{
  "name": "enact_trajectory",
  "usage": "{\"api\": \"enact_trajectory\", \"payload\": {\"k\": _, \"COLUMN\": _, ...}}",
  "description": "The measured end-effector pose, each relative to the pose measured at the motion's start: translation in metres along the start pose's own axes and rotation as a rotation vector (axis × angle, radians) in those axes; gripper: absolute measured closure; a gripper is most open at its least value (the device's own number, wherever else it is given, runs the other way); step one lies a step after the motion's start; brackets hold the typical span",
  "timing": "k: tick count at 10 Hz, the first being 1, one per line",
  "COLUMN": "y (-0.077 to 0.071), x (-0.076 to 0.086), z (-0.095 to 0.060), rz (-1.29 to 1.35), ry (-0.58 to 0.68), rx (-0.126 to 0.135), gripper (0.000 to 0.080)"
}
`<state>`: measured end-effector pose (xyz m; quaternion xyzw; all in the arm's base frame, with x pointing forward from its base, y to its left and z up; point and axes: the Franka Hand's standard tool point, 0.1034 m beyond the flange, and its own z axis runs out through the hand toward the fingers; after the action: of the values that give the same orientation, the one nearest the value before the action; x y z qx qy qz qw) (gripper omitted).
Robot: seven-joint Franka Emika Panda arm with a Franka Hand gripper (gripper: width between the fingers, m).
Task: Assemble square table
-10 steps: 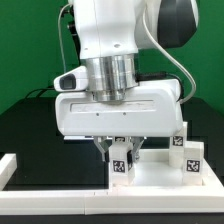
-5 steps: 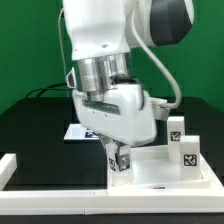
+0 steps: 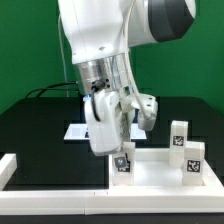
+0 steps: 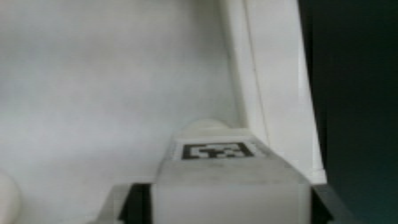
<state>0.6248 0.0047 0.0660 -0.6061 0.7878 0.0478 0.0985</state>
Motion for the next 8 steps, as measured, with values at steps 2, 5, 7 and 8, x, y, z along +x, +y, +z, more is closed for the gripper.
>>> {"api": "enact_trajectory", "payload": {"k": 2, "y": -0.0002, "x": 0.0011, "z": 0.0001, "rz": 0.091, "ry": 0.002, "rx": 0.001, "gripper": 0.0509}}
{"api": "enact_trajectory", "payload": {"k": 5, "y": 0.0008, "x": 0.003, "z": 0.0006, "rz": 0.132, "ry": 0.007, "rx": 0.003, "gripper": 0.0508}}
{"api": "enact_trajectory", "payload": {"k": 7, "y": 0.0011, "x": 0.0026, "z": 0.001, "rz": 0.131, "ry": 0.007, "rx": 0.003, "gripper": 0.0459}}
{"api": "enact_trajectory", "payload": {"k": 8, "y": 0.0012, "x": 0.0024, "z": 0.0011, "rz": 0.128, "ry": 0.007, "rx": 0.002, "gripper": 0.0258}}
